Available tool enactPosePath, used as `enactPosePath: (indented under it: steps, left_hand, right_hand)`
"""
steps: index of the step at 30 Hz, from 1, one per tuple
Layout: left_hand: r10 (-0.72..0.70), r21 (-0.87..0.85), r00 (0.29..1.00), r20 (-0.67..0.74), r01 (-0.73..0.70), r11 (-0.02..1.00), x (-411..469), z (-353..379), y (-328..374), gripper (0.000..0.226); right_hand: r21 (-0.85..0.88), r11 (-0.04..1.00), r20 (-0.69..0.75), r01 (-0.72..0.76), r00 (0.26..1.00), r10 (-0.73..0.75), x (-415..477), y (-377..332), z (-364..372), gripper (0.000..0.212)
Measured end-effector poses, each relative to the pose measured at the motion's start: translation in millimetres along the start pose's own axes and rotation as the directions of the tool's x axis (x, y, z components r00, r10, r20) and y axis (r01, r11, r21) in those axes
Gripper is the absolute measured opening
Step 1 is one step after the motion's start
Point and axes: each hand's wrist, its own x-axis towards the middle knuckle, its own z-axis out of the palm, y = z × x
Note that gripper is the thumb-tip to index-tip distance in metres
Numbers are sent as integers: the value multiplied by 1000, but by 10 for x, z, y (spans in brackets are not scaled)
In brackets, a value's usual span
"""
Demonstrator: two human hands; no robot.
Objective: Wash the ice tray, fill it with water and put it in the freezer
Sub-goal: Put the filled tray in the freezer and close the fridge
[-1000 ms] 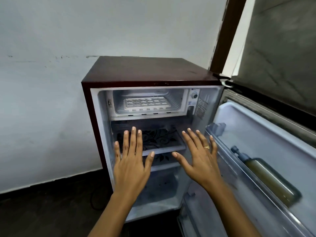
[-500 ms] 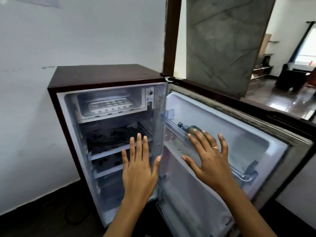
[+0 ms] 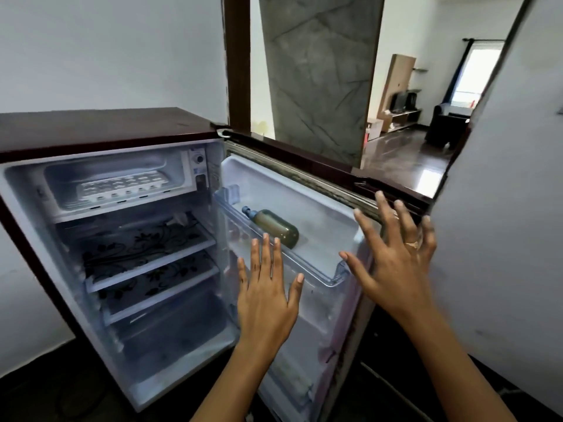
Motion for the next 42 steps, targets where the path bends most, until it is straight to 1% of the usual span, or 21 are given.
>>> enactPosePath:
  steps: [2, 4, 7, 10, 13, 15, 19, 26, 29, 32, 34, 36, 38, 40, 41, 42]
  left_hand:
    - [19, 18, 1000, 20, -19, 1000, -29, 72, 153, 72]
    - [30, 30, 999, 36, -31, 999, -49, 135, 284, 73]
    - [19, 41, 998, 64, -21, 999, -62, 214, 426, 71]
    - [15, 70, 995, 103, -22, 997, -96, 287, 495, 68]
    - [-6, 86, 991, 131, -5, 996, -143, 343, 516, 64]
    - [-10, 100, 990, 138, -4, 995, -195, 366, 520, 62]
    - [-39, 135, 990, 137, 20, 991, -304, 387, 499, 61]
    - [-94, 186, 995, 22, 89, 979, -415, 214, 330, 61]
    - [-137, 166, 990, -34, 141, 976, -477, 115, 232, 57]
    - [-186, 145, 980, -77, 195, 970, -555, 35, 114, 52]
    - [-237, 128, 966, -105, 249, 960, -625, -18, 6, 53]
    - [-286, 112, 949, -133, 301, 947, -683, -82, -110, 61]
    - [-335, 79, 929, -159, 350, 933, -733, -143, -205, 72]
    - [-377, 41, 904, -203, 392, 919, -785, -205, -271, 78]
    - [-385, 15, 892, -235, 400, 917, -815, -237, -288, 78]
    - [-383, -16, 883, -271, 394, 919, -846, -268, -297, 75]
  right_hand:
    - [34, 998, -47, -51, 997, 53, 13, 177, -25, 69]
    - [109, 987, -60, -121, 990, 129, 27, 343, -38, 75]
    - [315, 924, 8, -218, 974, 227, 78, 540, -24, 87]
    - [481, 842, 102, -246, 969, 225, 109, 647, 12, 89]
    - [616, 754, 108, -228, 973, 205, 92, 663, 19, 80]
    - [666, 712, 99, -221, 973, 210, 83, 663, -16, 74]
    - [681, 712, 67, -170, 983, 170, 51, 663, -78, 62]
    - [714, 696, -2, -77, 994, 112, -92, 435, -208, 52]
    - [729, 684, -59, -23, 993, 97, -154, 258, -241, 48]
    - [758, 651, -117, 43, 991, 71, -183, 33, -267, 43]
    - [788, 607, -150, 99, 988, 35, -187, -113, -284, 40]
    - [814, 550, -192, 187, 980, -50, -191, -228, -294, 41]
    - [858, 448, -211, 250, 968, -136, -202, -305, -287, 42]
    - [912, 342, -183, 227, 971, -156, -210, -376, -239, 45]
    - [924, 323, -165, 207, 974, -152, -216, -410, -195, 46]
    - [925, 331, -146, 189, 978, -150, -225, -451, -142, 46]
